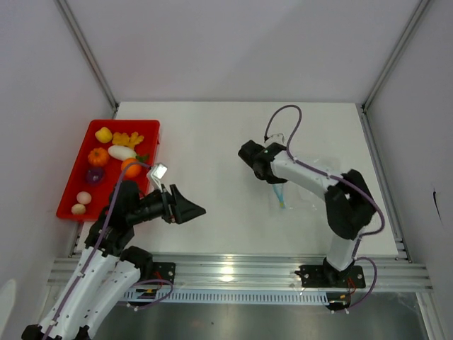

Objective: Place the food in the zip-top bag and seal the zipper
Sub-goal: Pick up the zipper food storage bag at the center of the board, then pick up the fake fruit from the bin.

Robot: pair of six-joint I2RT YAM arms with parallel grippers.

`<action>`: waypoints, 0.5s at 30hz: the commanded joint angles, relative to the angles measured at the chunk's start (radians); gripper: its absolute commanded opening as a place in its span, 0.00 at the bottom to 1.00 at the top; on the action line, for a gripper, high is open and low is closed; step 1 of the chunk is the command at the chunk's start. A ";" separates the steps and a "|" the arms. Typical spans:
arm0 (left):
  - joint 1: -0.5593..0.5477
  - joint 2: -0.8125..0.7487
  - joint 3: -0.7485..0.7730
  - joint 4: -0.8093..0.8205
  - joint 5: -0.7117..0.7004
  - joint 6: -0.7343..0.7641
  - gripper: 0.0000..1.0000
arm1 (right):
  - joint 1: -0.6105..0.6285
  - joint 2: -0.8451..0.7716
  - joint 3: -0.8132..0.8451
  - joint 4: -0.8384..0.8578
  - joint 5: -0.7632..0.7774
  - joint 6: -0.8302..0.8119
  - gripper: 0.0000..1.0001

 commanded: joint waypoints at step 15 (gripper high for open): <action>0.009 0.121 0.271 -0.299 -0.565 0.086 0.92 | 0.076 -0.333 -0.065 0.326 -0.541 -0.162 0.00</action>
